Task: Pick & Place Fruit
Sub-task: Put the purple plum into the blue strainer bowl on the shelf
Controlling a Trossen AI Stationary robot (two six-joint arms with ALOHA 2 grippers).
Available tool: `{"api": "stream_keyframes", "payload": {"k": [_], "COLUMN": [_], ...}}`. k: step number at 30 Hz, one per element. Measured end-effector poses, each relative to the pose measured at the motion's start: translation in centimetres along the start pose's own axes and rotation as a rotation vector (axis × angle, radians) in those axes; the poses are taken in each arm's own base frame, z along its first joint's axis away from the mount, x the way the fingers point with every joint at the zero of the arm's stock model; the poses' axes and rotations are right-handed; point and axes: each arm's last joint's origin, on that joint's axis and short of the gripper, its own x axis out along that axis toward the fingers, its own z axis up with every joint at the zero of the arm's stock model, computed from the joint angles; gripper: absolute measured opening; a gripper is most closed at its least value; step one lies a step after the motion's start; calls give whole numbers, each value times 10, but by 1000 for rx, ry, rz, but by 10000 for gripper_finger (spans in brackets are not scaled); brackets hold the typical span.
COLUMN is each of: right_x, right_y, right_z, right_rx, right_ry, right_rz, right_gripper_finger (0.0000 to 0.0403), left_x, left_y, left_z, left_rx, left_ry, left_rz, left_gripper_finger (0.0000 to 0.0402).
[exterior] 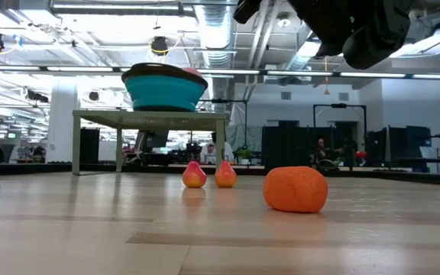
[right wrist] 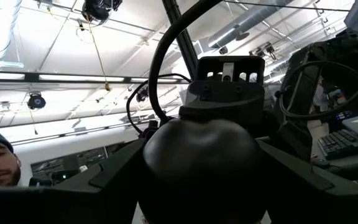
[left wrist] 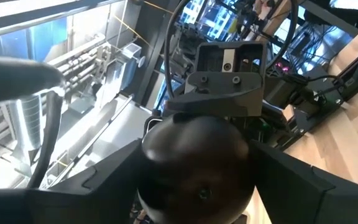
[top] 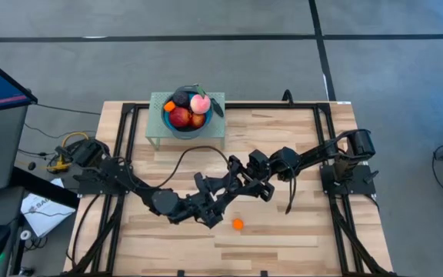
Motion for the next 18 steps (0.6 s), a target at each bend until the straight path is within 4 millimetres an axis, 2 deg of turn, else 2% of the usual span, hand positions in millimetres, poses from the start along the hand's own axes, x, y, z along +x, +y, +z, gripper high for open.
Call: {"api": "stream_keyframes", "payload": {"k": [10, 18], "right_x": [-2, -6], "right_y": [-4, -10], "right_z": [2, 0], "right_rx": [12, 29], "right_ry": [22, 111], "right_rz": [9, 50], "right_gripper_finger": [270, 347], "left_x": [-2, -2], "left_y": [-1, -1], "left_z": [1, 1], "left_rx": [-4, -6], "left_ry": [-1, -2], "left_rz": [-4, -3], "left_gripper_finger": [276, 275]}}
